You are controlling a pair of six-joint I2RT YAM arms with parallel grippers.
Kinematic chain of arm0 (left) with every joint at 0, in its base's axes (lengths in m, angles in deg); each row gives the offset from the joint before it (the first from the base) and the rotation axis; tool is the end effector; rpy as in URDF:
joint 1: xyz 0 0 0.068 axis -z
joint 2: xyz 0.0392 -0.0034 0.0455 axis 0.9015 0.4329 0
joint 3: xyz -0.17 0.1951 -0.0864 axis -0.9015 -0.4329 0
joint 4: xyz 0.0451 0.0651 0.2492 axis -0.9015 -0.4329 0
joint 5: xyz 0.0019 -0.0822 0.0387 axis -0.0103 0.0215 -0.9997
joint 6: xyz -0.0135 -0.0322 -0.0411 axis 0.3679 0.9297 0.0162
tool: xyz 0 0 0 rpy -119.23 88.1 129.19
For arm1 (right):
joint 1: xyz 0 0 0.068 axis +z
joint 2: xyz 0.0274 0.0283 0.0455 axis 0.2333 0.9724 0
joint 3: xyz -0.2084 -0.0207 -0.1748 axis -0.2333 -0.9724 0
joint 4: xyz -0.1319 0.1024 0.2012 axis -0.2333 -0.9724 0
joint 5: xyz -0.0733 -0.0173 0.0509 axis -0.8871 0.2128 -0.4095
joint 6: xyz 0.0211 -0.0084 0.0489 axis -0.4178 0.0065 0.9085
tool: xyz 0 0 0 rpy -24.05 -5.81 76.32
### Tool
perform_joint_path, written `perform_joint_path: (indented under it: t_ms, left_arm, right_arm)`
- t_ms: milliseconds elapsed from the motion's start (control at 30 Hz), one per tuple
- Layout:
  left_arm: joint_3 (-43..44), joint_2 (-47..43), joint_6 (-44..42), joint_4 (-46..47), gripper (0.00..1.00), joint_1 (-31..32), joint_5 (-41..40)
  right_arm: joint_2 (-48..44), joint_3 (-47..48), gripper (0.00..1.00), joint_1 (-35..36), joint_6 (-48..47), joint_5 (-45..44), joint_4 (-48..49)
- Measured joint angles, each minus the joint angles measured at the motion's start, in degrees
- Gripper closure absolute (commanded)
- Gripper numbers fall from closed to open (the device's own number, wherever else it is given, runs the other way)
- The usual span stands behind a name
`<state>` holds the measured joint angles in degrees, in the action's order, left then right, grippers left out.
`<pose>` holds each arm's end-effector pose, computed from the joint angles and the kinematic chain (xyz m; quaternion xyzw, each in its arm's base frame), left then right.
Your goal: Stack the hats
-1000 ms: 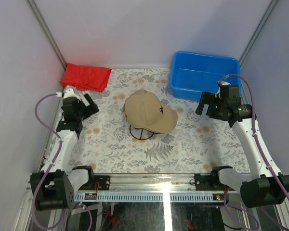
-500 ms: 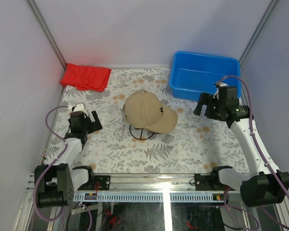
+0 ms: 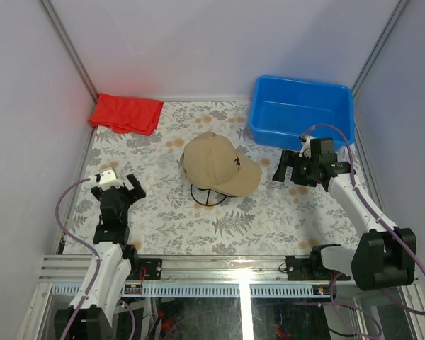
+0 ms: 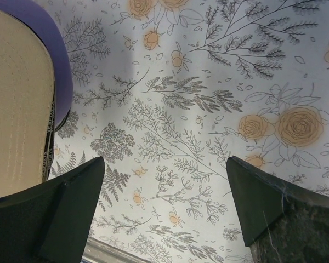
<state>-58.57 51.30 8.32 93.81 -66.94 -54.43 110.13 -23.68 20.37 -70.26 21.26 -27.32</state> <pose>0.1482 0.0112 0.1735 -0.1180 0.7966 0.0176 0.5926 0.2453 0.0395 0.2508 0.0318 0.9221 0.2026 0.3282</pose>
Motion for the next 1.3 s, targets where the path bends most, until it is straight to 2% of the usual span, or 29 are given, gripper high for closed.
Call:
perform_joint_path:
  t_ms: [100, 233, 333, 433, 600, 733, 833, 1000, 1133, 1200, 1300]
  left_arm:
    - [0.9, 2.8, 3.8, -1.5, 0.0, 0.0, -9.4]
    - [7.9, 13.0, 12.0, -8.2, 0.0, 0.0, -20.9]
    - [13.1, 19.4, 16.6, -11.0, 0.0, 0.0, -22.3]
    - [13.8, 20.4, 15.0, -10.1, 0.0, 0.0, -17.3]
    - [11.1, 12.3, 7.5, -7.1, 0.0, 0.0, -10.0]
    - [6.4, 0.3, 5.5, -4.9, 0.0, 0.0, -11.0]
    - [3.7, -1.4, 5.3, -2.8, 0.0, -0.1, -11.7]
    - [-2.6, -2.3, 2.4, -1.6, 0.0, -0.1, -8.1]
    - [-5.0, -4.3, -1.1, 1.0, 0.0, -0.2, 0.7]
    - [-6.6, -8.0, -2.1, 1.6, 0.0, -0.1, 3.5]
    - [-7.1, -18.2, -2.2, 0.7, 0.0, -0.1, 4.4]
  right_arm:
    - [1.7, 0.0, 0.01, 0.0, -0.7, 1.4, 0.3]
    - [1.8, 0.0, 0.01, 0.0, -0.9, 2.0, 0.7]
    - [1.7, -0.3, 0.01, 0.0, -0.9, 2.2, 2.2]
    - [1.1, -0.7, 0.01, 0.0, -0.8, 2.1, 2.9]
    - [-1.4, -1.3, 0.01, 0.0, -1.1, 1.0, 2.9]
    - [-4.9, -4.6, 0.01, 0.0, -1.0, 0.0, 3.8]
    - [-5.7, -6.4, 0.01, 0.0, -0.5, -0.1, 4.2]
    - [-5.6, -6.5, 0.01, 0.0, -0.3, 0.0, 4.5]
    - [-5.6, -6.6, 0.01, 0.0, -0.3, 0.0, 4.6]
    - [-6.1, -7.0, 0.01, 0.0, -0.4, 0.0, 5.2]
    - [-8.8, -10.4, 0.01, 0.0, -2.2, 0.2, 8.6]
